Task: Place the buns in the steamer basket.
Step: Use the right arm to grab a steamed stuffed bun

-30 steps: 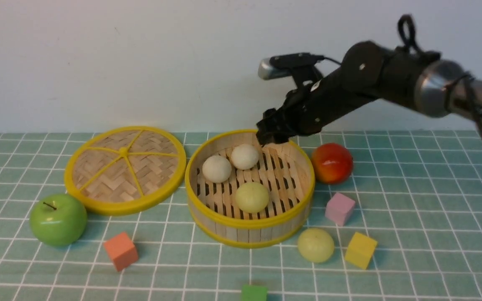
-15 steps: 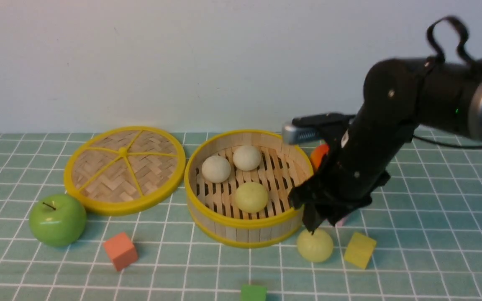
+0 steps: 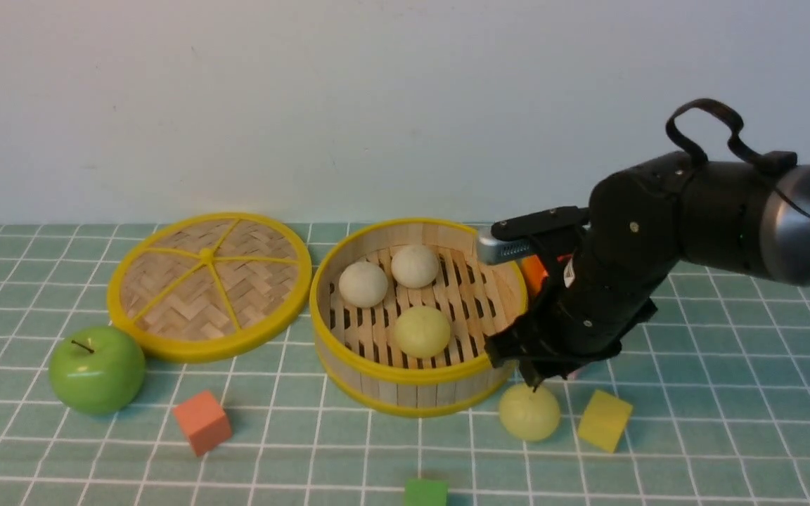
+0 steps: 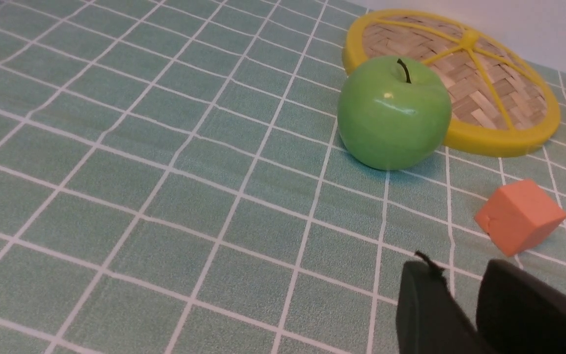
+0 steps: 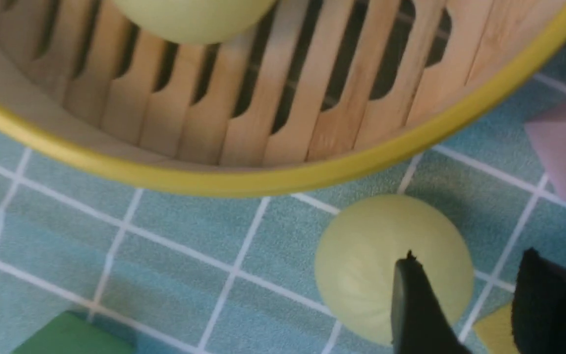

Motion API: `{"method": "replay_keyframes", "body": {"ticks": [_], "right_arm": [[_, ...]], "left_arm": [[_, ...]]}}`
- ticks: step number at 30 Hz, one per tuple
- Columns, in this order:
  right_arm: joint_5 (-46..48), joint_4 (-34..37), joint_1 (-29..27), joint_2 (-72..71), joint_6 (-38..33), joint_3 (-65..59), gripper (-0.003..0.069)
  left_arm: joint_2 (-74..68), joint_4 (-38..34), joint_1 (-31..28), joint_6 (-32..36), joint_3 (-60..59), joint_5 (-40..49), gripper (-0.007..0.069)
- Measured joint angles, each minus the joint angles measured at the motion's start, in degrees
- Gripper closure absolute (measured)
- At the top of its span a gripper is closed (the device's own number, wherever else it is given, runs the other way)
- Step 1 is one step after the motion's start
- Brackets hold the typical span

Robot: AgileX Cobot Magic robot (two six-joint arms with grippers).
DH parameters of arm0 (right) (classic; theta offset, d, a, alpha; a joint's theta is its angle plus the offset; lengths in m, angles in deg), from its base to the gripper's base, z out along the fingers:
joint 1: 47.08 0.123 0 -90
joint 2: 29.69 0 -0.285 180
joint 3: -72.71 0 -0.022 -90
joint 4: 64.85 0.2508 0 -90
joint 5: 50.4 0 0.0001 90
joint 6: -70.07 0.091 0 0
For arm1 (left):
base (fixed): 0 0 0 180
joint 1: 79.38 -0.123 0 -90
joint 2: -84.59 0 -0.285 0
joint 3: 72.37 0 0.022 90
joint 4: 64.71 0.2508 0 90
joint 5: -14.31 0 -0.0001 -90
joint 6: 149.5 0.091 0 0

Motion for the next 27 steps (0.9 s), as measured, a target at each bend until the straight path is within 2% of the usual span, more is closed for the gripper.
{"method": "replay_keyframes", "body": {"ticks": [21,25,27], "right_arm": [[-2.87,2.31,0.0,4.55,0.92,0.0,0.0375],[-3.23,2.2,0.0,5.72,0.97,0.0,0.0415],[-3.35,2.15,0.0,5.77,0.97,0.11,0.0489]], "left_arm": [[0.0,0.0,0.0,0.0,0.0,0.0,0.0442],[0.0,0.0,0.0,0.0,0.0,0.0,0.0442],[0.0,0.0,0.0,0.0,0.0,0.0,0.044]]}}
